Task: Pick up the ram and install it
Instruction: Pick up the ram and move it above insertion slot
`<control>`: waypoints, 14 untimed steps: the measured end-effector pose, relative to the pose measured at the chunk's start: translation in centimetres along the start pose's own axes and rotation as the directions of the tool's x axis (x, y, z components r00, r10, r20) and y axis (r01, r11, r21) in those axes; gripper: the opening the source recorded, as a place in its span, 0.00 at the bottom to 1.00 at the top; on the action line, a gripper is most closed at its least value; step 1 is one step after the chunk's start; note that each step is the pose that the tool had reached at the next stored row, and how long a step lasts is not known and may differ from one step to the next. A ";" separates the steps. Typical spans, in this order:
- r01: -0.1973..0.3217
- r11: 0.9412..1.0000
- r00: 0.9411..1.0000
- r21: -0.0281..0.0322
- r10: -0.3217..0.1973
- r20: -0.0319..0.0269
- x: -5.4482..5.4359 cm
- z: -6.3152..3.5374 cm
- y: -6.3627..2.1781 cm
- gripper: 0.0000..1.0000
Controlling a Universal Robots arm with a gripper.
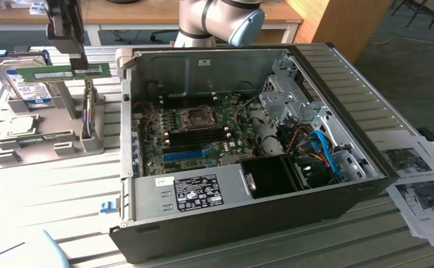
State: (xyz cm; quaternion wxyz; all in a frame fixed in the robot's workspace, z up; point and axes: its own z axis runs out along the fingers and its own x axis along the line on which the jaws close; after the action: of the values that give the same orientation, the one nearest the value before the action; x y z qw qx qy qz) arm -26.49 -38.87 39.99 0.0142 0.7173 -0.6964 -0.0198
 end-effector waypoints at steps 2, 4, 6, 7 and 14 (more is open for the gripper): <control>0.000 1.000 1.000 0.000 0.000 0.000 0.0 -0.02 -0.38 0.11; 0.000 1.000 1.000 0.000 0.000 0.000 0.0 -0.04 -0.81 0.11; 0.000 1.000 1.000 0.000 0.000 0.000 0.0 -0.06 -1.19 0.11; 0.000 1.000 1.000 0.000 0.000 0.000 0.0 -0.07 -1.38 0.11; 0.000 1.000 1.000 0.000 0.000 0.000 0.1 -0.12 -2.55 0.11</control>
State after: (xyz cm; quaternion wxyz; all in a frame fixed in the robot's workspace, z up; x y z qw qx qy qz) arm -23.94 -38.87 39.99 0.0142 0.7173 -0.6963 -0.0198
